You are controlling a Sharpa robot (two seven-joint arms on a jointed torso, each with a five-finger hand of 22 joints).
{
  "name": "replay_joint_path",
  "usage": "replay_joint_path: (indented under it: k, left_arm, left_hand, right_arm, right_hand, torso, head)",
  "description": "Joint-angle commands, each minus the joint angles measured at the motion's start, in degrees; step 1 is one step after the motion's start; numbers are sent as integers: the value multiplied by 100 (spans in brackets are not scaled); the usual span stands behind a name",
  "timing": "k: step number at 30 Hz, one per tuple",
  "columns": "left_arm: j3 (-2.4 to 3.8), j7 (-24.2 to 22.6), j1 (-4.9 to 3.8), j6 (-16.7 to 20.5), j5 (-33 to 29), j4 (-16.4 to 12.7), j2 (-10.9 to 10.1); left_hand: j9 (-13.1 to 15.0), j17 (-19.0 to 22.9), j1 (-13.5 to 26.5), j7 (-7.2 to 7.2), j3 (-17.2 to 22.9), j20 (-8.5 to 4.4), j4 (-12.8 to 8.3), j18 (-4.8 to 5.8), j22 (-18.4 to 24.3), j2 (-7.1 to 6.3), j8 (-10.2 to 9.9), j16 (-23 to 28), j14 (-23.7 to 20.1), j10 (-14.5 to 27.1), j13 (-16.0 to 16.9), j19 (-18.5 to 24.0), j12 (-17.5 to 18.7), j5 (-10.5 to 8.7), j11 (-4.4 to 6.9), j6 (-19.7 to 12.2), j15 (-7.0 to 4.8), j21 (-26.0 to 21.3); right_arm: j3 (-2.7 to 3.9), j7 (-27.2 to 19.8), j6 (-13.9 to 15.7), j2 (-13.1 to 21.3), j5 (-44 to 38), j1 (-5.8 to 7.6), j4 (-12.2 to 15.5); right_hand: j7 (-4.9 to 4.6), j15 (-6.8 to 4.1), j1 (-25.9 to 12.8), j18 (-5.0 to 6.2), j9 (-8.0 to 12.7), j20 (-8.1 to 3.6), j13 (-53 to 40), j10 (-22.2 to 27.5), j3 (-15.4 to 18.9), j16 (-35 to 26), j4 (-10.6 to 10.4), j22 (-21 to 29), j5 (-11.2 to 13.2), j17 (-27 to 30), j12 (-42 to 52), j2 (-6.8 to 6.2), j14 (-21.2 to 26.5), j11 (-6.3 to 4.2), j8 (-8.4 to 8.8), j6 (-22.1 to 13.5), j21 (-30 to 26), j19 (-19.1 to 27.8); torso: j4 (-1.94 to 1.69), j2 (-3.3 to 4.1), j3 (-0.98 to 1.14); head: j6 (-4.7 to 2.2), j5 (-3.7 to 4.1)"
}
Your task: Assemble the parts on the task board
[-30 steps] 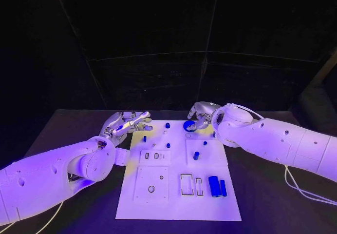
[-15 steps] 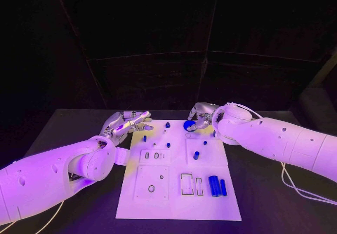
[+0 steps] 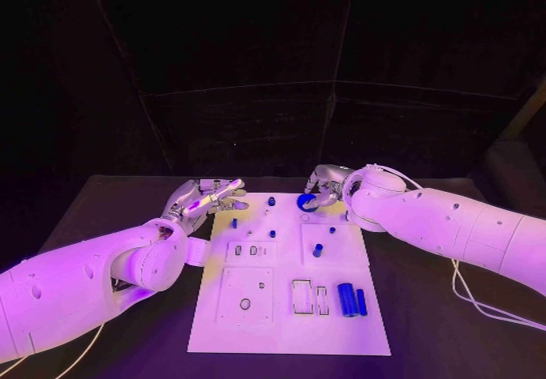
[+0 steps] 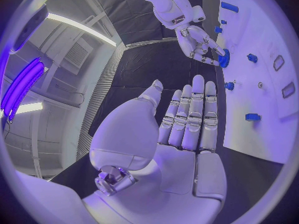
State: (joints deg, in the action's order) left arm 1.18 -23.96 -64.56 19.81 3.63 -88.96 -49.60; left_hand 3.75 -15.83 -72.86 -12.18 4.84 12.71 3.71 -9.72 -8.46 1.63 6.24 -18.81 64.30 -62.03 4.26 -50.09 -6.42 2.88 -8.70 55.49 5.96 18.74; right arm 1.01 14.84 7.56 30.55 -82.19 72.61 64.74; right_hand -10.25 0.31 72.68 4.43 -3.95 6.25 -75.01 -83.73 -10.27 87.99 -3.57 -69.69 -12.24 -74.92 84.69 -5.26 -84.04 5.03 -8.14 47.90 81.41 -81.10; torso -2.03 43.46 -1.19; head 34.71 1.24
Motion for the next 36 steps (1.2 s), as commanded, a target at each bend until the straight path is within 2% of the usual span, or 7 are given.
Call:
replay_joint_path:
  k: [1, 27, 33, 36]
  left_arm:
    - [3, 18, -8, -99, 46, 6, 9]
    - [2, 34, -8, -114, 46, 27, 18]
    - [2, 34, -8, -117, 46, 30, 19]
    - [2, 33, -8, -118, 46, 31, 19]
  left_hand:
    - [-2, -8, -11, -24, 0, 20, -23, -79, 6, 33, -39, 29, -3, 0, -8, -12, 25, 13, -38, 14, 14, -28]
    - [-2, -12, -17, -22, 4, 20, -30, -79, 7, 38, -43, 33, -4, -1, -8, -12, 28, 13, -37, 14, 14, -30]
    - [-2, -13, -19, -22, 6, 20, -33, -79, 8, 41, -44, 35, -4, -2, -8, -12, 30, 13, -37, 15, 14, -31]
    - [-2, -13, -19, -22, 6, 20, -33, -79, 8, 41, -44, 35, -4, -2, -8, -12, 30, 13, -37, 15, 14, -31]
  right_arm:
    - [2, -28, -153, -4, 6, 8, -17]
    - [1, 6, -264, 27, -134, -2, -39]
    - [1, -3, -244, 25, -176, -3, -30]
    - [1, 0, -206, 19, -219, -8, -22]
  right_hand:
    - [0, 45, 16, -43, -9, 47, -653, -1, 15, 13, 35, -7, -21, -1012, -18, 47, -491, 23, -12, 54, 38, 0]
    - [18, 29, 238, -45, -8, 33, -663, -2, -10, 16, 190, -21, -82, -1016, -17, 127, -490, 4, -54, 135, 46, -1]
    - [29, 15, 408, -45, -8, 20, -678, -13, -167, 20, 329, -23, 119, -1024, -12, 260, -492, -11, -97, 237, 49, 1]
    - [37, 11, 454, -47, -6, 11, -691, -24, -292, 25, 392, -32, 519, -1037, -5, 352, -495, -19, -122, 318, 54, -2]
  torso:
    - [3, 2, 4]
    - [2, -3, 0]
    - [1, -2, 1]
    - [1, -2, -1]
  head:
    - [12, -10]
    - [30, 15]
    - [36, 14]
    - [35, 17]
